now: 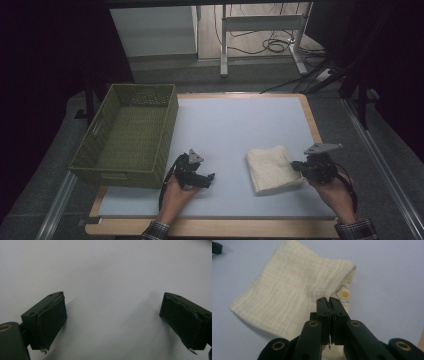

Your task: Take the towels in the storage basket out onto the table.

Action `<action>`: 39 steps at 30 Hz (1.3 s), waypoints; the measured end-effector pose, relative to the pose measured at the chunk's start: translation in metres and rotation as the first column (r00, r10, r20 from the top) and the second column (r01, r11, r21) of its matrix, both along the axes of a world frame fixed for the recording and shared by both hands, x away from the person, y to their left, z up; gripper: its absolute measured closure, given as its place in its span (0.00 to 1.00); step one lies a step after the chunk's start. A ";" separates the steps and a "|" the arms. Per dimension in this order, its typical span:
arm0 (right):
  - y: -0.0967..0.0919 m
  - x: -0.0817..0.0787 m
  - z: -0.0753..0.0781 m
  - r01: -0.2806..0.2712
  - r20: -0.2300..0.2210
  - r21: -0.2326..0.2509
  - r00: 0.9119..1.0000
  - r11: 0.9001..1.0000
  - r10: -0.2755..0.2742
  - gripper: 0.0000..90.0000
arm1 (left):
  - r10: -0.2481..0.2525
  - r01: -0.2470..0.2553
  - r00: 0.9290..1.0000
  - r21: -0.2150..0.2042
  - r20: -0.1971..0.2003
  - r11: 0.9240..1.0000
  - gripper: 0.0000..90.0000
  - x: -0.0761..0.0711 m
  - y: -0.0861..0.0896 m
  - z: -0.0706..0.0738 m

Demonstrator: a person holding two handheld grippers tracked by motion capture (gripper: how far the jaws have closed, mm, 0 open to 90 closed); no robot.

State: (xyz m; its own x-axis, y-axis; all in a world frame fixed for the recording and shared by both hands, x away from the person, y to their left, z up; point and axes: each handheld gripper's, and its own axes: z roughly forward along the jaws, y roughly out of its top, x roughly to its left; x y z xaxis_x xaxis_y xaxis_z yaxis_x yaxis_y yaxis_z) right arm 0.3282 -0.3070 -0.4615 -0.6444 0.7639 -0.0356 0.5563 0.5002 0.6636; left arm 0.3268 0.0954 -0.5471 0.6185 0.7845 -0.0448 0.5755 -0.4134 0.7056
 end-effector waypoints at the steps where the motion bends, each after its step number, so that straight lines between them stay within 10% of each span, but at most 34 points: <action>1: -0.003 0.000 -0.001 0.010 -0.002 -0.003 1.000 1.000 -0.010 0.97 | 0.000 0.000 1.000 0.002 -0.001 1.000 0.08 0.000 0.000 0.000; 8: -0.018 0.009 -0.030 0.055 -0.075 -0.022 0.996 0.998 -0.056 0.95 | 0.000 0.000 1.000 0.002 0.000 1.000 0.08 0.000 0.000 0.000; 15: -0.022 0.002 -0.046 0.081 -0.084 0.010 0.993 0.997 -0.080 0.62 | 0.001 -0.001 1.000 0.003 0.001 1.000 0.08 0.000 0.000 0.000; 21: -0.021 -0.008 -0.049 0.089 -0.078 0.044 0.993 0.995 -0.085 0.93 | 0.001 -0.001 1.000 0.003 0.001 1.000 0.08 0.000 0.000 0.000; 31: -0.008 -0.007 -0.023 0.039 -0.052 0.123 0.998 0.992 -0.033 0.96 | 0.002 -0.002 1.000 0.002 0.001 1.000 0.08 0.000 0.000 0.000; 39: 0.043 0.007 -0.003 -0.068 -0.013 0.118 0.997 0.991 0.070 0.96 | 0.001 -0.001 1.000 0.003 0.002 1.000 0.08 0.000 0.000 0.000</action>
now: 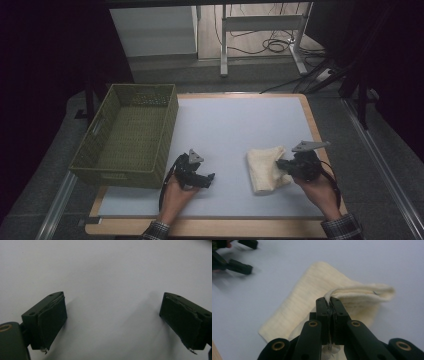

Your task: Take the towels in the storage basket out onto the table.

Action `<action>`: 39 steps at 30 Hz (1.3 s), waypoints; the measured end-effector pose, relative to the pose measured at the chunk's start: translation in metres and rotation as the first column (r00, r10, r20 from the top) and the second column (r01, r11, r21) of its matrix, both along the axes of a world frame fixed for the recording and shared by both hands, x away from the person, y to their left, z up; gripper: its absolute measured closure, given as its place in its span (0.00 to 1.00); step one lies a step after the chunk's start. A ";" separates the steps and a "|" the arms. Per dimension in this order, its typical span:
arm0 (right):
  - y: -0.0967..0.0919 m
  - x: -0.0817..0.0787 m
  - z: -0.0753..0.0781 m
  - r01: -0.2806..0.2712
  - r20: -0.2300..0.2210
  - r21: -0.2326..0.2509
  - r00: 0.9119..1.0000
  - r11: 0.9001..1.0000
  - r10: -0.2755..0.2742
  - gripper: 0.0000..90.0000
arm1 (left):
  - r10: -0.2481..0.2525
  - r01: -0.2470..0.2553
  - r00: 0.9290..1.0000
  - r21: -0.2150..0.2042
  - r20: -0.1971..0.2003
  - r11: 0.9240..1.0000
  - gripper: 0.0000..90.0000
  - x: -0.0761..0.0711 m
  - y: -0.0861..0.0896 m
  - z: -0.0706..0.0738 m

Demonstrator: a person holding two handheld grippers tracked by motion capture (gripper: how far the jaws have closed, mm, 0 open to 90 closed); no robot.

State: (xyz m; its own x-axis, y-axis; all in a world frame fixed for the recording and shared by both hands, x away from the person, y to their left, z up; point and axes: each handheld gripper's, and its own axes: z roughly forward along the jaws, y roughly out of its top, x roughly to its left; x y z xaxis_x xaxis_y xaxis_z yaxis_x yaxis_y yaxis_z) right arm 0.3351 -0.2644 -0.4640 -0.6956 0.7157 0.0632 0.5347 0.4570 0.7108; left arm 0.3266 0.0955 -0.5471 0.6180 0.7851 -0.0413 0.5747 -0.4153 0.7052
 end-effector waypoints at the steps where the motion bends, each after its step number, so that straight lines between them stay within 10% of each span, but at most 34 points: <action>1: 0.007 0.002 0.001 -0.014 0.006 0.001 1.000 1.000 0.014 0.96 | 0.000 0.000 1.000 0.000 0.000 1.000 0.08 0.000 0.000 0.000; 9: 0.041 0.000 0.026 -0.088 0.074 -0.007 0.993 0.996 0.088 0.96 | 0.002 -0.002 1.000 -0.003 0.000 1.000 0.08 0.000 0.000 0.000; 28: -0.038 -0.012 -0.043 0.087 -0.057 -0.022 0.994 0.996 -0.088 0.86 | 0.001 -0.001 1.000 -0.003 0.001 1.000 0.08 0.000 0.000 0.000; 39: -0.053 -0.019 -0.018 0.117 0.016 -0.025 0.993 0.993 -0.117 0.69 | -0.027 0.027 1.000 -0.009 0.005 1.000 0.15 0.012 -0.010 0.014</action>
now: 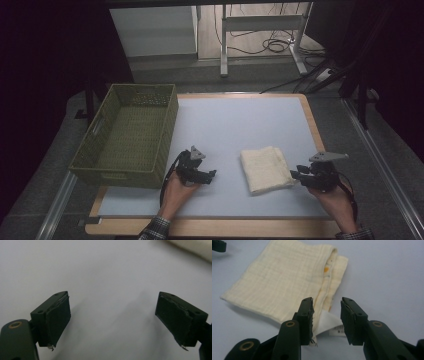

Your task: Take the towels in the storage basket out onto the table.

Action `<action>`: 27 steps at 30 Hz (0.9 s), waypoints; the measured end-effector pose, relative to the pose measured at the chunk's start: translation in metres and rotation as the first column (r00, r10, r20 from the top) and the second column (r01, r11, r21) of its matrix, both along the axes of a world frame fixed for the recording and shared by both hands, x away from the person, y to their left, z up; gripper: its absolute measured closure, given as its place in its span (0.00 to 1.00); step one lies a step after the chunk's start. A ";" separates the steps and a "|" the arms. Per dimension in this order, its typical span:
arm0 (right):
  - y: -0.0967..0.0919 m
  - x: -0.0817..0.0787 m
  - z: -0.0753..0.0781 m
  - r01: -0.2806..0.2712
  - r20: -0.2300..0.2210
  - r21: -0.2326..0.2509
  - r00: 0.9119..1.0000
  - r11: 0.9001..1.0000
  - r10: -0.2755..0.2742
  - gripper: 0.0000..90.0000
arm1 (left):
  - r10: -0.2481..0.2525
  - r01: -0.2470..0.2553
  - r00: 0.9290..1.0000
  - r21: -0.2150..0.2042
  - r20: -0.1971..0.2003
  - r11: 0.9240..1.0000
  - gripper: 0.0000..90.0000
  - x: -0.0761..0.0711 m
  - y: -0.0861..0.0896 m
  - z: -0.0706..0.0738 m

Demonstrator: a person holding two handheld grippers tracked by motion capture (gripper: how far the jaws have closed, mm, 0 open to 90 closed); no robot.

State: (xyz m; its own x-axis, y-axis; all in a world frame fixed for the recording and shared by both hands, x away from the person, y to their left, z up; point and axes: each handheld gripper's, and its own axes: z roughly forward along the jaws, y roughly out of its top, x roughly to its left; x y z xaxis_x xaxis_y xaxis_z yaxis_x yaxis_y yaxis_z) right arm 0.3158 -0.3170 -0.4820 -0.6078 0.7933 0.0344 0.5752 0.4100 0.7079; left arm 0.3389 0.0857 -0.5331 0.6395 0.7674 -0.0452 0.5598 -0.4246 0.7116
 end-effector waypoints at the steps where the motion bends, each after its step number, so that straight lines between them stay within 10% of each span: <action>1: 0.001 0.002 0.001 -0.001 0.001 0.007 1.000 1.000 0.001 0.70 | -0.004 0.004 1.000 0.002 0.007 1.000 0.14 0.002 -0.004 0.003; 11: 0.043 0.052 -0.007 -0.024 0.018 0.010 1.000 1.000 0.024 0.73 | 0.012 -0.012 1.000 0.058 0.004 0.998 0.10 0.008 -0.009 -0.008; 14: 0.053 0.067 -0.016 -0.014 0.007 -0.002 1.000 1.000 0.014 0.73 | 0.021 -0.021 1.000 0.009 -0.008 1.000 0.09 0.009 -0.005 -0.012; 16: 0.056 0.074 -0.022 -0.009 -0.014 -0.025 1.000 1.000 0.008 0.88 | 0.020 -0.020 1.000 0.016 -0.002 1.000 0.09 0.008 -0.006 -0.012; 27: 0.045 0.057 0.004 0.005 0.062 -0.020 0.998 1.000 -0.004 1.00 | 0.023 -0.023 1.000 0.011 -0.005 1.000 0.09 0.008 -0.006 -0.012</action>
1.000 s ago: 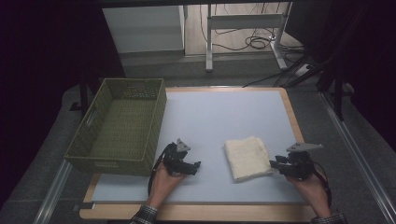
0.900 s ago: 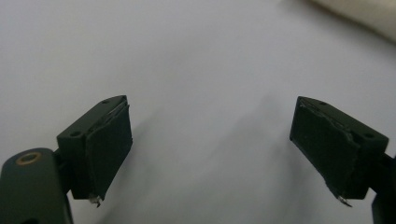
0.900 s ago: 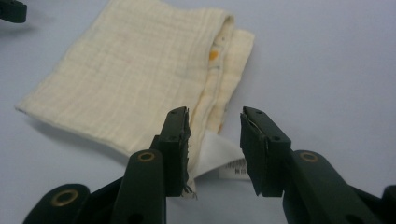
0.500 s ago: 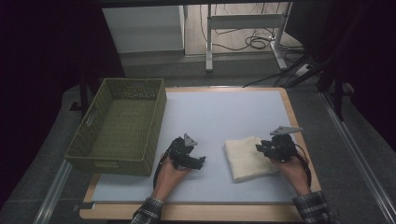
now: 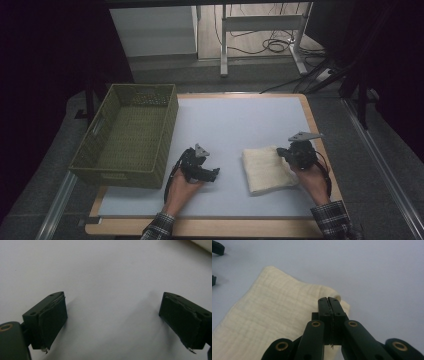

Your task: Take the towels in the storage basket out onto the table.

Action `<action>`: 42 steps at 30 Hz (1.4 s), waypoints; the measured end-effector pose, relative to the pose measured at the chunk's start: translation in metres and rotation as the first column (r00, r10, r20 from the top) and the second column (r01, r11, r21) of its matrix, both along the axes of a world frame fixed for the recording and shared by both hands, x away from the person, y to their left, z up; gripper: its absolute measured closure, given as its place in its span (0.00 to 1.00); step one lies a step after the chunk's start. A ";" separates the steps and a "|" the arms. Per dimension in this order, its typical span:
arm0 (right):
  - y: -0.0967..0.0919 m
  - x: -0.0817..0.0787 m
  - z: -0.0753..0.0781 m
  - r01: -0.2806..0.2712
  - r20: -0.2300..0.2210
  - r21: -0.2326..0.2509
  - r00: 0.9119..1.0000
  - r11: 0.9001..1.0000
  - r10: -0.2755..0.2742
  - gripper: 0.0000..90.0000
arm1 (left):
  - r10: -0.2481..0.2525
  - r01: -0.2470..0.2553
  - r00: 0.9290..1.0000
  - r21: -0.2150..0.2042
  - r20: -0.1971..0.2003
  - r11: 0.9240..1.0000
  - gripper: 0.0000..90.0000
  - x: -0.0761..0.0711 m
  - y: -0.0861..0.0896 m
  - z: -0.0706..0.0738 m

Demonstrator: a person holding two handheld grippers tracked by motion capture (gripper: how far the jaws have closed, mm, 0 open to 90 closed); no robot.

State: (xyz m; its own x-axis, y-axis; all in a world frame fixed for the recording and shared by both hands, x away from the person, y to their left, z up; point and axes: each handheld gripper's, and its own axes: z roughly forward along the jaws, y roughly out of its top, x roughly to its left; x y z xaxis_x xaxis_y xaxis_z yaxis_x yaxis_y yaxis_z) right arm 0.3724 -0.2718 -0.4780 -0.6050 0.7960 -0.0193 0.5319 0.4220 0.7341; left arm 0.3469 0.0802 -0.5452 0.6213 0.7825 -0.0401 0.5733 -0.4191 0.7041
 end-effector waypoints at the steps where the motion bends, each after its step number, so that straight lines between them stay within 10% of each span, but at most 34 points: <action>1: -0.002 -0.001 0.002 0.006 0.004 -0.006 1.000 1.000 -0.006 1.00 | 0.000 0.000 1.000 -0.001 0.000 1.000 0.09 0.000 0.000 0.000; 8: -0.014 0.012 -0.020 0.037 -0.067 0.021 0.997 0.999 -0.035 0.99 | -0.001 0.001 1.000 0.001 0.001 1.000 0.09 0.000 0.000 0.000; 14: -0.008 0.016 -0.026 0.026 -0.065 0.052 0.998 0.998 -0.022 0.70 | -0.001 0.001 1.000 0.000 0.000 1.000 0.09 0.000 0.000 0.000; 23: 0.008 0.016 -0.029 -0.009 -0.021 -0.019 1.000 1.000 0.009 0.99 | -0.001 0.001 1.000 -0.001 0.001 1.000 0.09 0.000 0.000 0.000; 30: -0.004 0.002 0.001 0.019 0.023 -0.020 1.000 1.000 -0.018 0.99 | 0.000 0.000 1.000 -0.001 0.002 1.000 0.09 0.000 0.000 0.000; 37: -0.007 0.017 -0.028 0.030 -0.048 -0.014 0.998 0.999 -0.031 0.83 | -0.001 0.001 1.000 0.003 -0.002 1.000 0.09 0.000 0.000 0.000; 42: -0.014 0.003 -0.014 0.027 -0.017 -0.002 1.000 1.000 -0.027 0.75 | -0.027 0.027 1.000 -0.014 -0.011 1.000 0.14 0.008 -0.005 0.012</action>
State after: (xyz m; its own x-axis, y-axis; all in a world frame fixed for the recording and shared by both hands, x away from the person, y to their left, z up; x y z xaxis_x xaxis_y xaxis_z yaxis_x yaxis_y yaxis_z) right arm 0.3758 -0.2858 -0.4918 -0.5839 0.8118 -0.0107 0.5551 0.4087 0.7245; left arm 0.3554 0.0750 -0.5337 0.6415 0.7650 -0.0577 0.5700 -0.4249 0.7033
